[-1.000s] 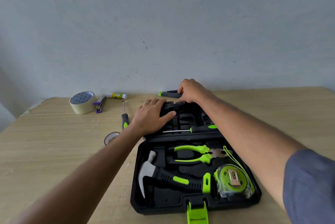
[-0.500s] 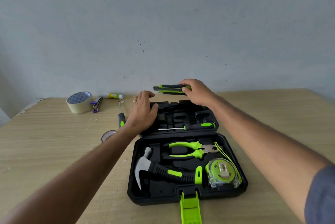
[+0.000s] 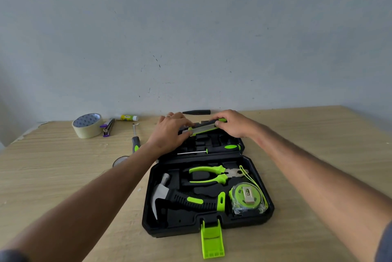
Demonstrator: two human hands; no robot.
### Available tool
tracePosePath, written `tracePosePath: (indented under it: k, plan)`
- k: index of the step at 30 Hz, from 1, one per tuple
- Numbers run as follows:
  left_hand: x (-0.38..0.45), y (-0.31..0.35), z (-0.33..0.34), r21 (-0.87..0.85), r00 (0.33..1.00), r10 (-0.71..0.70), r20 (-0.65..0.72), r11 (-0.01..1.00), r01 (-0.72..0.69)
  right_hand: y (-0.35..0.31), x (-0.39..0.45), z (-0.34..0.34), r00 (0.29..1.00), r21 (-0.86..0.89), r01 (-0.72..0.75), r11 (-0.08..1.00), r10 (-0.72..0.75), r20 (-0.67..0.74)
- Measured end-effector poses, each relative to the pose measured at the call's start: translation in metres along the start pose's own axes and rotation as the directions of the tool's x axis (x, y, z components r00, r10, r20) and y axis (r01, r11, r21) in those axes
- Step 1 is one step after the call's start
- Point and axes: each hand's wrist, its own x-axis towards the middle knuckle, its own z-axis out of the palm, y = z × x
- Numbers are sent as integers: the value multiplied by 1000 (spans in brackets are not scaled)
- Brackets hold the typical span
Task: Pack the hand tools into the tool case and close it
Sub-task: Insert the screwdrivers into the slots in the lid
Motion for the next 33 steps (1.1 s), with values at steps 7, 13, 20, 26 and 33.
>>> tracePosePath:
  k: [7,13,20,26,33]
  plan:
    - [-1,1,8,36,1000,-12,20,999,11,2,-6,5,988,-15,-32,999,29,-149]
    - [-2,1,9,38,1000,-9,13,999,8,13,-11,0,965,176,-11,984,57,-258]
    - [-2,1,11,44,999,-10,39,999,9,12,-14,5,943,173,-21,985,77,-323]
    - [-2,0,11,51,998,-28,56,998,26,9,-18,10,922,97,-34,995,69,-381]
    - [-3,0,11,44,996,-52,79,998,48,12,-22,6,983,81,-20,997,34,-179]
